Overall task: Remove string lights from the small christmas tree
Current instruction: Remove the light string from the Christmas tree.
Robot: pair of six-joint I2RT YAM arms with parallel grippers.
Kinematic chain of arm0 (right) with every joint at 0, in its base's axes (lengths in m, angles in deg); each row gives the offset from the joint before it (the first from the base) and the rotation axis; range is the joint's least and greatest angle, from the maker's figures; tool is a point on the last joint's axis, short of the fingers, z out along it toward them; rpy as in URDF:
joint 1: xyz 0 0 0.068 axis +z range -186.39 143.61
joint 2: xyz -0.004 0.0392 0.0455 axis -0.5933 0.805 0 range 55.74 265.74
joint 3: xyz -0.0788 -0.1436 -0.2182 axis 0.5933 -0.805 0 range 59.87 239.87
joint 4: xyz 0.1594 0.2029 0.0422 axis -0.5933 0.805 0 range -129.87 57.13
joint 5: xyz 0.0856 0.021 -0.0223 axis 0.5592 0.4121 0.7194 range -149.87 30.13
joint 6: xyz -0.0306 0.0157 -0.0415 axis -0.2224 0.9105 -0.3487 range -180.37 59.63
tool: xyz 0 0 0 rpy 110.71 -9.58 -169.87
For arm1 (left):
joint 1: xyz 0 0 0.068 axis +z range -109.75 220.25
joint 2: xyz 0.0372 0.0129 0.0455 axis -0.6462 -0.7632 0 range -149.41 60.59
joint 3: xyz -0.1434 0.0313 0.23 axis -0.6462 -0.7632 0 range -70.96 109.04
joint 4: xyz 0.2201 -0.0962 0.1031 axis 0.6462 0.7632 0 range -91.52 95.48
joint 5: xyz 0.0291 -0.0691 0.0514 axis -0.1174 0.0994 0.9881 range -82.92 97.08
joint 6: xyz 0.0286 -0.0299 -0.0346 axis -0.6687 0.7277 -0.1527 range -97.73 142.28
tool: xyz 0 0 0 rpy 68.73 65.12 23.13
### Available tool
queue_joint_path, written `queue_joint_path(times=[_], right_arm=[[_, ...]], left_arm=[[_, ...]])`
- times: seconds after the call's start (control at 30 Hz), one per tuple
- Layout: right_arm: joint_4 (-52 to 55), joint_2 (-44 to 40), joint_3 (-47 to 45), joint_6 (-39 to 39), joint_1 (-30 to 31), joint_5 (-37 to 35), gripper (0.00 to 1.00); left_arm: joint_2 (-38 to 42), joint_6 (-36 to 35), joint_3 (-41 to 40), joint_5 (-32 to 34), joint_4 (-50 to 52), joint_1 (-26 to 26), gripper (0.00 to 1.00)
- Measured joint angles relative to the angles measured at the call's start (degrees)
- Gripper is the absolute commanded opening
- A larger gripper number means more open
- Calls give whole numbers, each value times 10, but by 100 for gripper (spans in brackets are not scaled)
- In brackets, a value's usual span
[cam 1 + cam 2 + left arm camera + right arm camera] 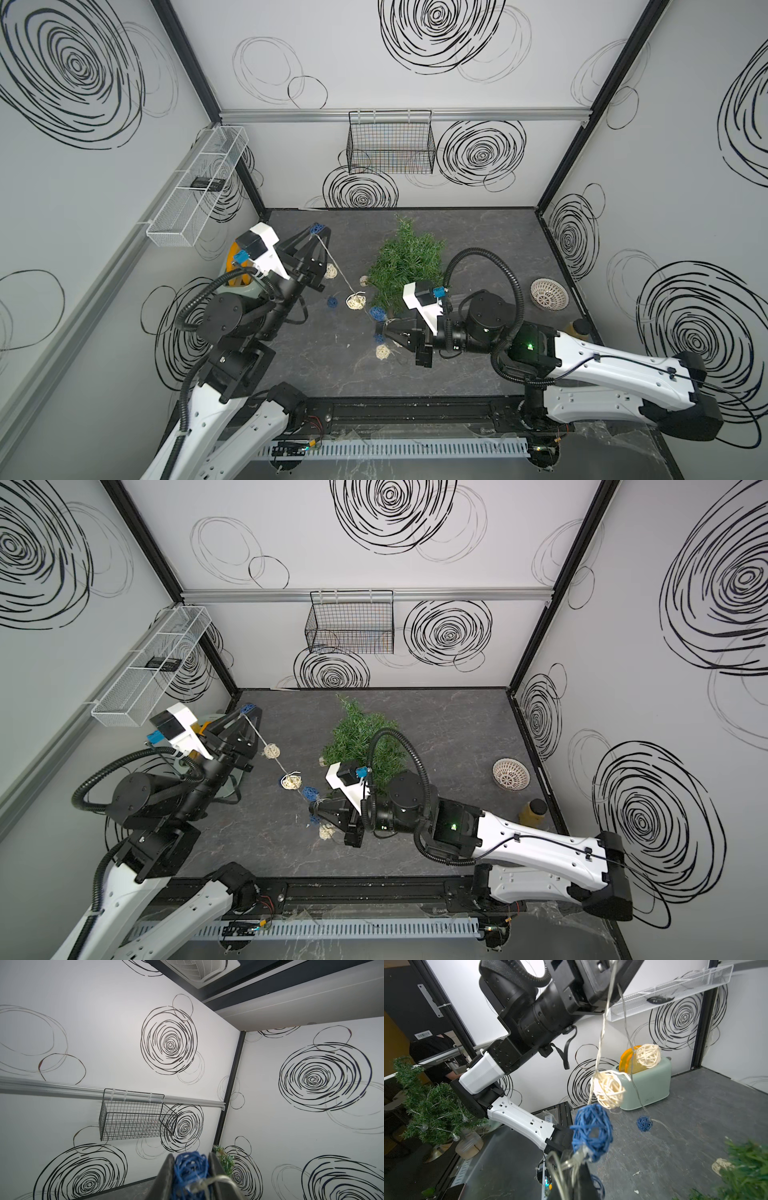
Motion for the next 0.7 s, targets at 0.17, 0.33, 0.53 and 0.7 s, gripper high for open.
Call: queue_joint_path(times=[0.17, 0.33, 0.53, 0.7], right_arm=[[-22, 0, 20, -4, 0, -14, 0], [-40, 0, 32, -10, 0, -24, 0], [-61, 0, 42, -16, -1, -41, 0], [-66, -3, 45, -19, -2, -54, 0]], left_arm=[[-79, -38, 80, -10, -10, -3, 27], [-147, -77, 155, -21, -9, -7, 28], [-214, -123, 233, -32, 4, -10, 28], [-254, -142, 285, -46, 27, -12, 28]])
